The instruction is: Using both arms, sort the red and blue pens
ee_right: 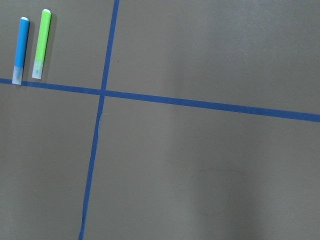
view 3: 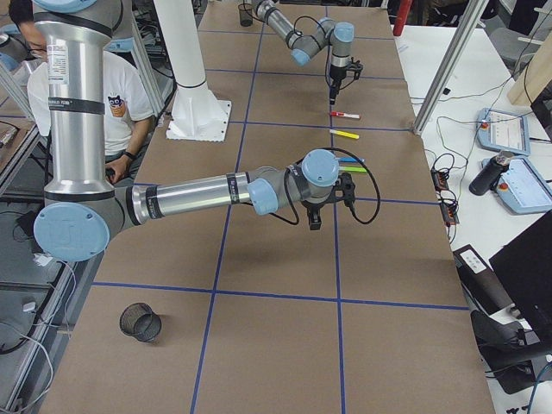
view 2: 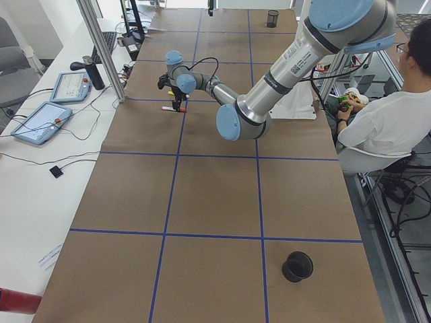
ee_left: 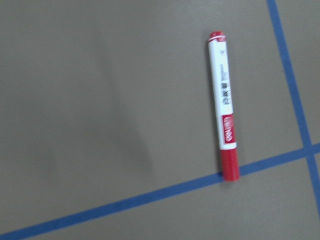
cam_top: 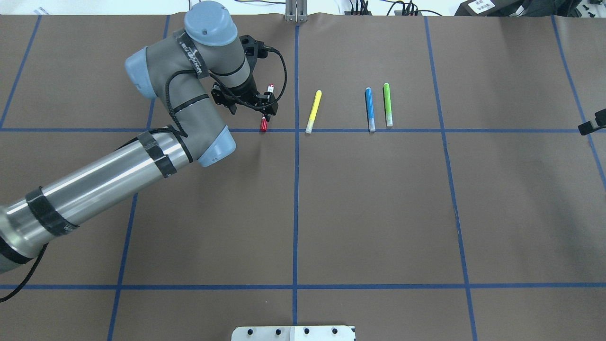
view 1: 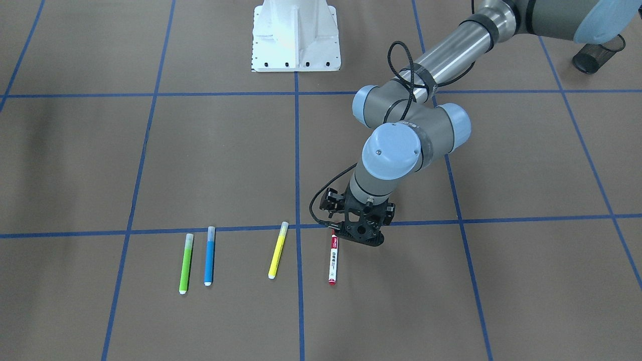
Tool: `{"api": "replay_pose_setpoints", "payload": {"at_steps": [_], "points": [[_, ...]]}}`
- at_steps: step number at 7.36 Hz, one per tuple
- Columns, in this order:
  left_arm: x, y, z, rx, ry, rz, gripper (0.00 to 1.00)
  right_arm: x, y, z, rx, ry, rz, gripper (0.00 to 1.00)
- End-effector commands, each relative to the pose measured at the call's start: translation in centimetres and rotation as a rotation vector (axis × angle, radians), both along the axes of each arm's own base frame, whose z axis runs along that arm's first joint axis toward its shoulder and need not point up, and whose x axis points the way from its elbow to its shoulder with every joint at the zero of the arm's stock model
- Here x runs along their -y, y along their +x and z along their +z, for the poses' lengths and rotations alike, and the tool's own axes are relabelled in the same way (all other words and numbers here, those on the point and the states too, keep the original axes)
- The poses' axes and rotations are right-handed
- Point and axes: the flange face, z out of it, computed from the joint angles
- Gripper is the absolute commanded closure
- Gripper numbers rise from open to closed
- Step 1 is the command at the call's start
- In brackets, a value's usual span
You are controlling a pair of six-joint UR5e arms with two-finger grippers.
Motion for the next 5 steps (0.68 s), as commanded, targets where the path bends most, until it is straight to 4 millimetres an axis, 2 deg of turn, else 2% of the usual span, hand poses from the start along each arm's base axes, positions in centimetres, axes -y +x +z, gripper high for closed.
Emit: {"api": "replay_pose_setpoints", "payload": {"at_steps": [1,3,4,5], "points": [[0.2,2.9,-1.5,0.031,0.04,-0.025,0.07,-0.3,-0.8,0.3,0.0,0.001,-0.017,0.0],[0.4,3.1,-0.8,0.029,0.044,-0.026,0.2,-0.8,-1.3,0.6,0.0,-0.004,-0.03,0.0],[0.3,3.9,0.3,0.027,0.047,-0.019,0.26,-0.8,-1.6,0.6,0.001,-0.003,-0.034,0.0],[0.2,4.3,1.1,0.022,0.051,-0.016,0.26,-0.8,-1.9,0.7,0.0,-0.005,-0.041,0.0]]}}
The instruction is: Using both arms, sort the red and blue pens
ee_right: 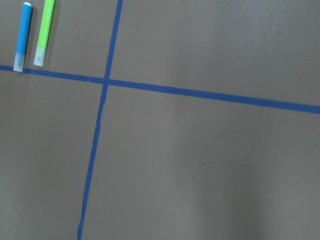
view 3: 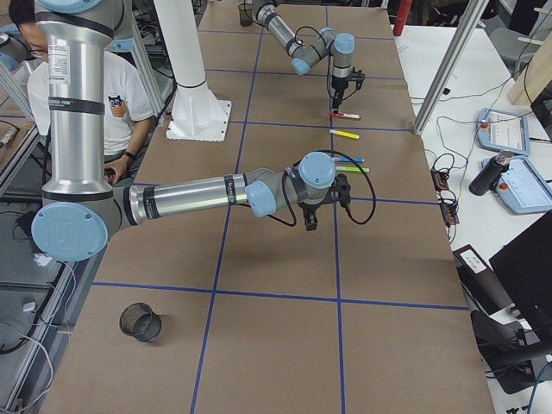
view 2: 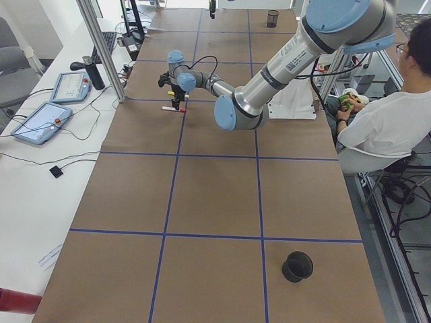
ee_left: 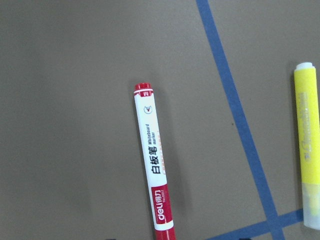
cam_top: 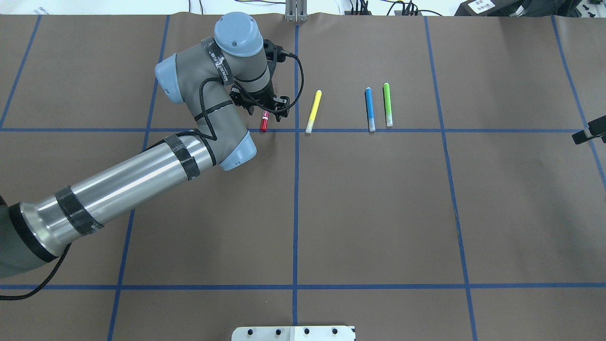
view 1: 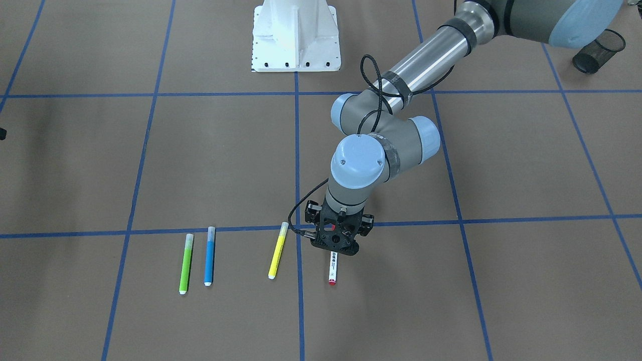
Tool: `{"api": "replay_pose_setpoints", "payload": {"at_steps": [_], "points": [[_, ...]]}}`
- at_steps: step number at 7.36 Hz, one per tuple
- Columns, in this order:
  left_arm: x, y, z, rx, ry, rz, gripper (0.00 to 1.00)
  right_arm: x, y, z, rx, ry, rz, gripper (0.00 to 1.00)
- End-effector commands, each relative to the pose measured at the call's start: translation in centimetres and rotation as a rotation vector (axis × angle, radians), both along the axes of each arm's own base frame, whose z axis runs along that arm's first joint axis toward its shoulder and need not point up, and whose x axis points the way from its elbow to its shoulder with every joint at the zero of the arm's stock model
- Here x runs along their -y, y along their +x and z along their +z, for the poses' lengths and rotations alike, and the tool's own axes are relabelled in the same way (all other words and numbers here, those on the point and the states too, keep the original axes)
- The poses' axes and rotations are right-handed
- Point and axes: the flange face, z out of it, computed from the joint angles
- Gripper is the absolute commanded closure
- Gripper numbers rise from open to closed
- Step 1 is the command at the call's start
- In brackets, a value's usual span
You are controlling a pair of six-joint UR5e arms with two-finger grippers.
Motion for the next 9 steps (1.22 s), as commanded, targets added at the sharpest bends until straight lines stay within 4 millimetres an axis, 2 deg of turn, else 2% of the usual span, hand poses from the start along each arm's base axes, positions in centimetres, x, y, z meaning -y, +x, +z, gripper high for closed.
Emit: {"api": "replay_pose_setpoints", "payload": {"at_steps": [1,3,4,5,7,8,9], "points": [[-0.28,0.95,1.26,-0.002,0.003,0.009,0.28,-0.13,-0.5,0.22,-0.001,-0.003,-0.011,0.0],[-0.37,1.05,1.27,-0.002,0.002,0.01,0.44,-0.15,-0.64,0.22,-0.001,-0.005,-0.013,0.0],[-0.56,1.23,1.42,0.0,0.0,0.013,0.47,-0.1,-0.66,0.15,-0.001,-0.003,-0.013,0.0],[-0.66,1.31,1.68,0.002,-0.001,0.015,0.56,-0.15,-0.64,0.24,-0.001,-0.006,-0.013,0.0],[-0.87,1.47,2.07,0.006,-0.004,0.018,0.6,-0.15,-0.64,0.32,-0.002,-0.009,-0.013,0.0],[-0.9,1.43,1.94,0.005,-0.004,0.017,0.98,-0.16,-0.64,0.24,-0.002,-0.008,-0.013,0.0],[-0.79,1.16,1.58,0.0,-0.001,0.013,1.0,-0.14,-1.01,0.25,-0.003,-0.006,-0.02,0.0]]}}
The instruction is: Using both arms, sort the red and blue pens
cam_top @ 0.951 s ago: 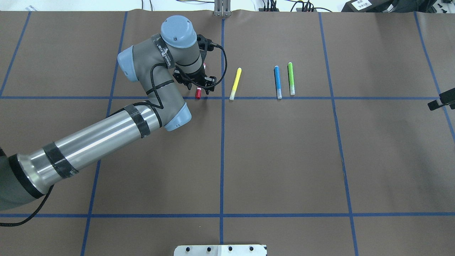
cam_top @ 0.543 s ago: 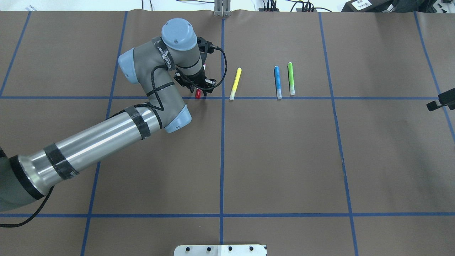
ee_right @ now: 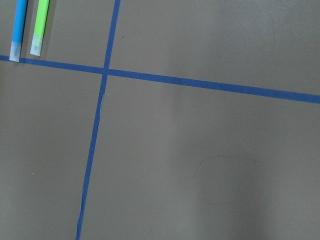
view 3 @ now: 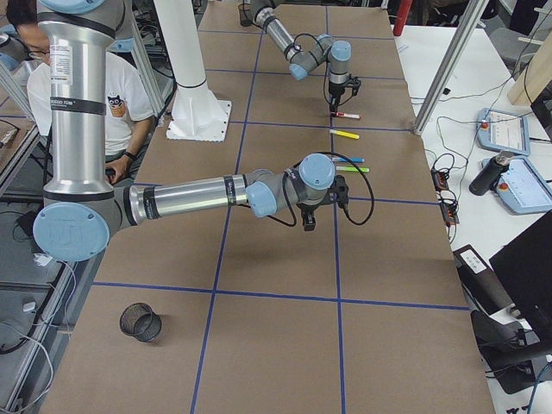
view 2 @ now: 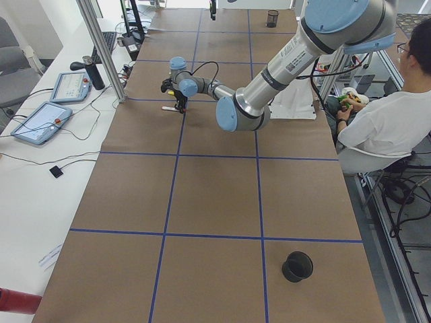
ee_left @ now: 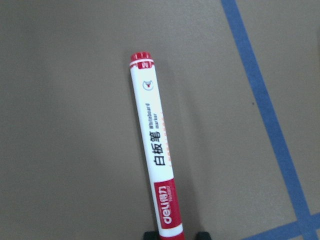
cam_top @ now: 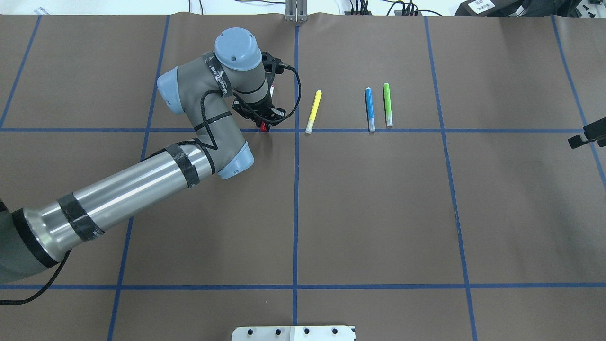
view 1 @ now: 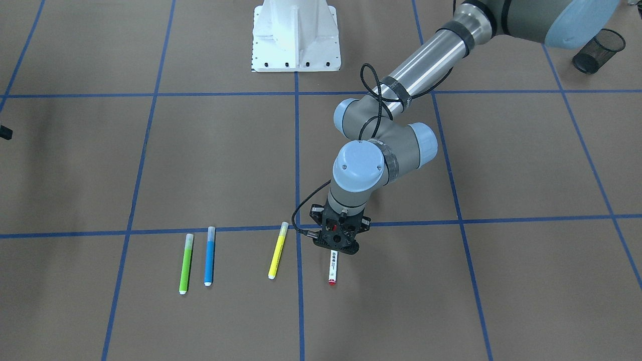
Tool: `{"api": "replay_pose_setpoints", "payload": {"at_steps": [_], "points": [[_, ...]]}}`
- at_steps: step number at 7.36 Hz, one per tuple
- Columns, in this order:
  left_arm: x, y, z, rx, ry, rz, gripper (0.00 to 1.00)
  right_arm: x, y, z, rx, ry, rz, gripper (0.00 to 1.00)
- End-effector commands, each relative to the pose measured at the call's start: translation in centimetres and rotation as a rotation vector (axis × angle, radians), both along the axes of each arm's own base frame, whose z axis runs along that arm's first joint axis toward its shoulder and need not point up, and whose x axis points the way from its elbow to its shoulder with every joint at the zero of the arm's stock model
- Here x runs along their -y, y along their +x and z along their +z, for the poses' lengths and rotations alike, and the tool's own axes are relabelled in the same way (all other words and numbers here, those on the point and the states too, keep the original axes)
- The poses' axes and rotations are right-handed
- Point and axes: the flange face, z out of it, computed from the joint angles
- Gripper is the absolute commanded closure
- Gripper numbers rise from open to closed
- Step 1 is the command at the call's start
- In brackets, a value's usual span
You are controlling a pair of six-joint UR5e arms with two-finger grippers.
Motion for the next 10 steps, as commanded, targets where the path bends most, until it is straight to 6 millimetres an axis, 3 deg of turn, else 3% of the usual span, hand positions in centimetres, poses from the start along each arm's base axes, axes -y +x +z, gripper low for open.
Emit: {"api": "replay_pose_setpoints", "payload": {"at_steps": [1,2,4,5,6,7,9,10], "points": [[0.3,-0.9,-1.3,-0.02,0.0,-0.023,1.0,0.4,-1.3,-0.1,-0.01,-0.006,-0.013,0.0],[0.9,-2.6,-2.1,-0.039,-0.026,-0.064,1.0,1.3,-2.1,-0.5,-0.013,-0.005,-0.018,0.0],[-0.3,-8.9,2.6,-0.062,-0.025,-0.102,1.0,4.1,-5.1,-2.1,-0.016,-0.054,-0.007,0.0],[-0.3,-13.5,5.3,-0.086,-0.059,-0.105,1.0,5.1,-7.2,-3.8,-0.04,-0.063,0.008,0.0],[-0.2,-17.9,6.8,-0.116,-0.081,-0.115,1.0,6.3,-10.3,-5.9,-0.068,-0.084,0.031,0.0],[-1.2,-21.8,9.0,-0.13,-0.099,-0.125,1.0,7.0,-13.9,-8.0,-0.088,-0.113,0.05,0.0],[-4.4,-31.4,15.2,-0.133,-0.155,-0.178,1.0,8.2,-19.7,-11.6,-0.108,-0.138,0.071,0.0],[-4.8,-36.7,17.3,-0.151,-0.178,-0.197,1.0,8.7,-22.4,-13.0,-0.122,-0.156,0.088,0.0]]}}
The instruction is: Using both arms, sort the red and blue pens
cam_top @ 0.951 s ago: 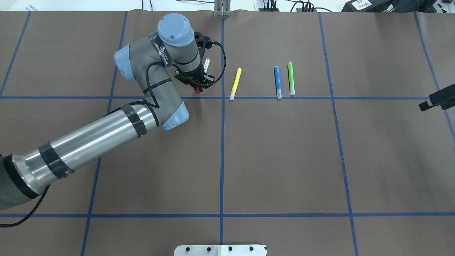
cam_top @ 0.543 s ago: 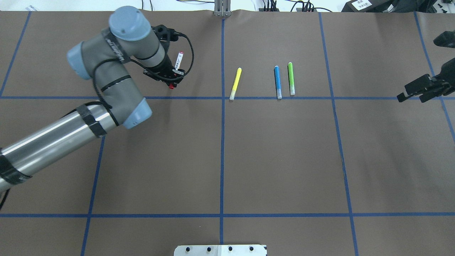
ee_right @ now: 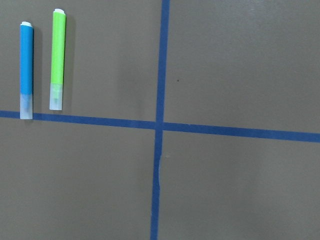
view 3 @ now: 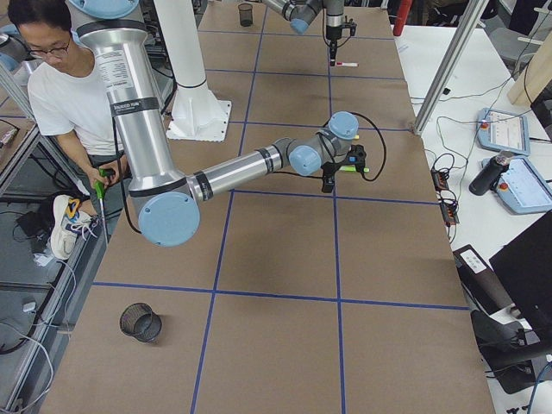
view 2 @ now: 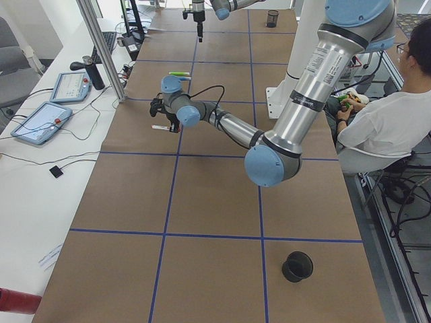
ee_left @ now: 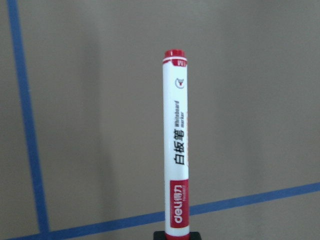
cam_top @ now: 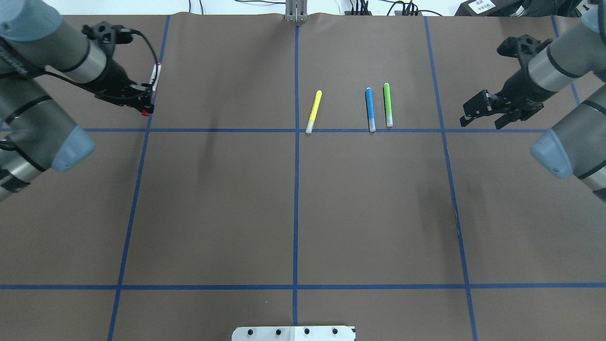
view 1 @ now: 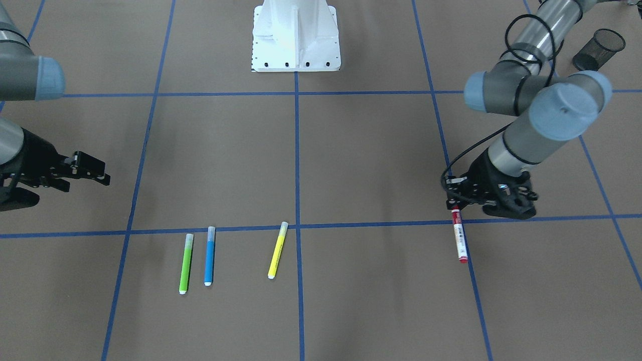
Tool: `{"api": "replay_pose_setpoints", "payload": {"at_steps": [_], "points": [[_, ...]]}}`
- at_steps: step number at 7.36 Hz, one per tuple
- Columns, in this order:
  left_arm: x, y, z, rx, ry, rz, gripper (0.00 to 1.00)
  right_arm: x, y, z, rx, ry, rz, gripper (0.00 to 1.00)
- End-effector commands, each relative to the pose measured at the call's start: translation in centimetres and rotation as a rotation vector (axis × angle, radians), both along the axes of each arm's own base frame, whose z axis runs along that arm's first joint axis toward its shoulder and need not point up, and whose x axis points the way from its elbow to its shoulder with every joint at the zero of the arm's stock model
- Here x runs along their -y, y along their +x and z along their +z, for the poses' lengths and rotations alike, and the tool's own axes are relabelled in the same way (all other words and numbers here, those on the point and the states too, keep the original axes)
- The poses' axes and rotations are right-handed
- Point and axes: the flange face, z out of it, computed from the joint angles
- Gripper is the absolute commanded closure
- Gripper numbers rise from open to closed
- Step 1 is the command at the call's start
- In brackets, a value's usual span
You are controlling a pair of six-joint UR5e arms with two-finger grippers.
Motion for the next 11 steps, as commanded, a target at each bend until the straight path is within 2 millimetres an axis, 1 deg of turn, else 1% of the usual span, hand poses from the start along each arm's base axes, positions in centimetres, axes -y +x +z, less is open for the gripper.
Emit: {"api": "replay_pose_setpoints", "payload": {"at_steps": [1,2,3,4,5,6,7,8,9,10,11], "points": [[-2.4,-10.6,6.2,-0.017,-0.046,-0.024,1.0,0.8,-7.0,-3.7,-0.045,-0.012,0.044,0.0],[-3.9,-13.0,9.7,0.007,-0.074,-0.031,1.0,1.2,-9.9,-5.0,-0.065,-0.006,0.065,0.01],[-4.2,-14.7,11.0,0.015,-0.094,-0.056,1.0,2.0,-12.2,-6.7,-0.067,0.009,0.06,0.01],[-4.9,-16.7,12.5,0.023,-0.077,-0.049,1.0,2.2,-14.8,-7.9,-0.088,0.034,0.068,0.02],[-5.4,-18.6,13.8,0.033,-0.051,-0.039,1.0,2.9,-16.9,-9.0,-0.104,0.029,0.1,0.04],[-6.0,-20.2,15.0,0.036,-0.037,-0.031,1.0,2.9,-18.1,-8.4,-0.09,0.021,0.117,0.08],[-7.2,-21.7,16.7,0.046,-0.038,-0.028,1.0,3.5,-19.5,-7.8,-0.074,0.006,0.146,0.13],[-8.5,-23.4,18.0,0.052,-0.031,-0.025,1.0,4.3,-20.8,-9.3,-0.063,-0.036,0.181,0.18],[-9.9,-24.7,18.6,0.046,-0.03,-0.028,1.0,4.1,-21.7,-9.2,-0.068,-0.046,0.178,0.22],[-10.8,-25.2,18.9,0.043,-0.035,-0.032,1.0,3.9,-22.5,-8.3,-0.093,-0.037,0.189,0.23],[-12.1,-25.7,18.6,0.041,-0.034,-0.035,1.0,3.9,-22.9,-7.9,-0.112,-0.027,0.201,0.26]]}}
